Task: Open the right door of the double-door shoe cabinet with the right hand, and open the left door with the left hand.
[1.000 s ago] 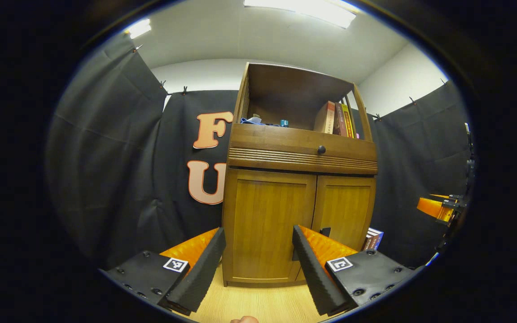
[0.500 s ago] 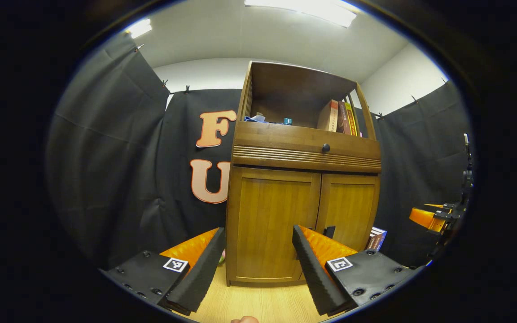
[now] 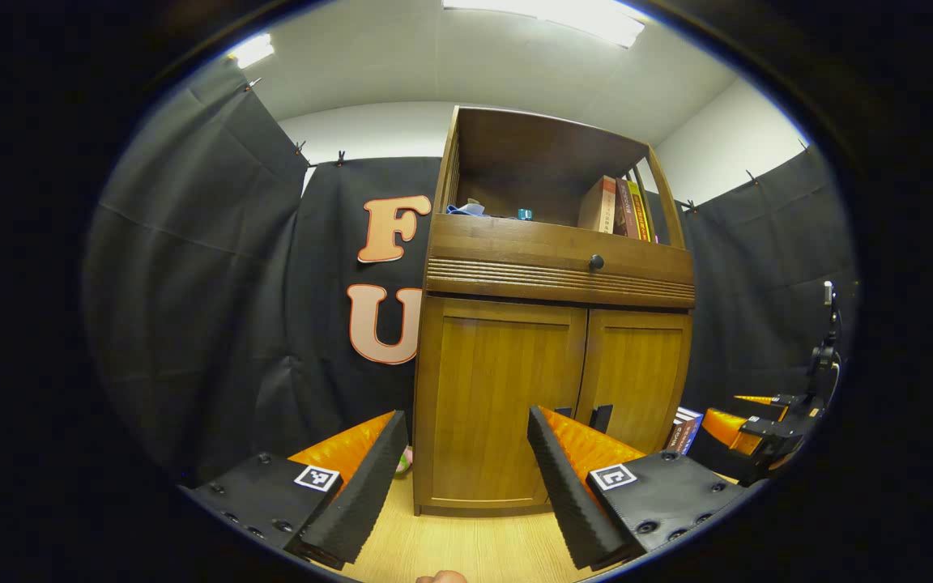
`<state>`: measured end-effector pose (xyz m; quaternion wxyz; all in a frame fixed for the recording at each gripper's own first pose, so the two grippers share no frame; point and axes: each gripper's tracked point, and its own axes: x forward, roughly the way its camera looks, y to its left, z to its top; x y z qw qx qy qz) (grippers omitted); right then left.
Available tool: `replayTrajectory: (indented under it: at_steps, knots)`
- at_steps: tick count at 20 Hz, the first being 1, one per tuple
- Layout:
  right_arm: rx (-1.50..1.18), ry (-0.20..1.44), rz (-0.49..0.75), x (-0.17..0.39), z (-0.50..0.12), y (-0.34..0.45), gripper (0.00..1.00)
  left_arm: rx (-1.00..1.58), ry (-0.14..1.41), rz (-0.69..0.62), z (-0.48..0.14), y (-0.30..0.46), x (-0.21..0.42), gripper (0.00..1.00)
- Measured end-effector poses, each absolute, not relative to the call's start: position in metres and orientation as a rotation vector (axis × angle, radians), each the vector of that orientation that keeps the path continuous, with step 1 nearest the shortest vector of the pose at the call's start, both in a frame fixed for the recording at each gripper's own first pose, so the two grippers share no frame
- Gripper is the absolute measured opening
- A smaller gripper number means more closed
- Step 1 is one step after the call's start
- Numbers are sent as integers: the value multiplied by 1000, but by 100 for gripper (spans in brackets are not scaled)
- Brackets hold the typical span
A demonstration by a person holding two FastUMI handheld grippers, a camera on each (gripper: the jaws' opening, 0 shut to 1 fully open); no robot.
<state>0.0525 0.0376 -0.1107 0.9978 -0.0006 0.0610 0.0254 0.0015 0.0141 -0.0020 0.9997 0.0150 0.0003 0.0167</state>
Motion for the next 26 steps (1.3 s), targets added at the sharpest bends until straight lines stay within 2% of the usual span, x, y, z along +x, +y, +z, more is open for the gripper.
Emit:
replayTrajectory:
  at_steps: [3,4,12,17,18,19,20,21,22,24,25,26]
  knots:
    - [-21,166,58,67,-143,45,93,22,3,30,-3,14,3,99]
    - [-29,174,63,71,-153,46,93,26,3,31,-4,15,4,94]
    - [-7,218,95,109,-218,76,93,34,23,40,-14,21,20,97]
    - [49,238,130,143,-233,104,93,38,35,46,-23,28,30,97]
    - [60,242,134,148,-234,108,100,38,36,48,-24,30,33,96]
    - [66,243,140,154,-236,113,80,37,38,49,-27,31,35,96]
    - [68,240,144,161,-235,117,90,35,40,53,-28,34,38,96]
    - [67,237,141,169,-235,119,86,32,42,56,-30,36,42,94]
    - [66,234,139,172,-235,121,72,31,43,56,-32,39,45,97]
    - [51,221,141,184,-233,126,89,44,42,67,-34,44,48,96]
    - [36,215,138,190,-233,126,74,53,37,74,-33,47,48,96]
    - [24,210,132,196,-232,126,72,58,33,79,-33,50,50,96]
